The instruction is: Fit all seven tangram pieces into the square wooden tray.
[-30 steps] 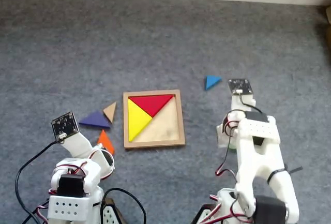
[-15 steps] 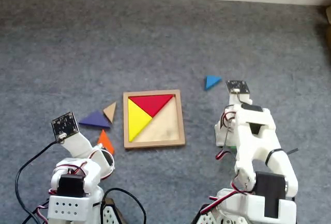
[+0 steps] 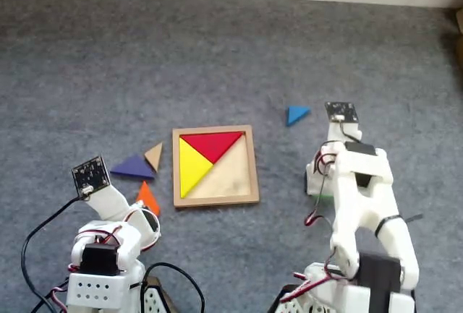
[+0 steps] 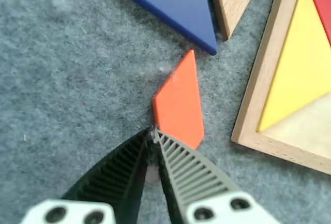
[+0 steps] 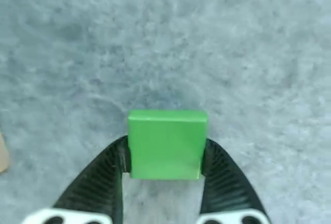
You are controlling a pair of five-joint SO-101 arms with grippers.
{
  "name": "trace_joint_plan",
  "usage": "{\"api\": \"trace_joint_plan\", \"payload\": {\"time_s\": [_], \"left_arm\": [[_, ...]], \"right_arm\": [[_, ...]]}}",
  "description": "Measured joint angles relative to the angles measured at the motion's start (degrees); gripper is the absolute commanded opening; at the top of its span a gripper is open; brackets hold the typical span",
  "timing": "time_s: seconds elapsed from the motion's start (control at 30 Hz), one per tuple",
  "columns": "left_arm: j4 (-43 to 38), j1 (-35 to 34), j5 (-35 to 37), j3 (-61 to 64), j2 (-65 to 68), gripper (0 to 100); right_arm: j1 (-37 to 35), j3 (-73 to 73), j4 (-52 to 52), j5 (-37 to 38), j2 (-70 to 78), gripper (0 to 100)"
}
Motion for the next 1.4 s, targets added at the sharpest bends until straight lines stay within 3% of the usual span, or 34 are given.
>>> {"api": "trace_joint_plan", "payload": {"time_s": [0.27,0.77,1.17,1.4], "left_arm": [[0.0,0.0,0.0,0.0,0.0,1],[0.0,0.0,0.0,0.0,0.0,1],[0.0,0.0,0.0,0.0,0.0,1],[0.0,0.0,0.0,0.0,0.0,1]], "right_arm": [[-12.8,0.0,3.8,4.2,-5.7,0.9],[-37.9,-9.5,4.0,4.8,-5.7,1.0],[-41.1,-33.9,11.4,8.7,20.9,1.0],[-41.0,-38.0,11.7,11.0,27.3,1.2]]}}
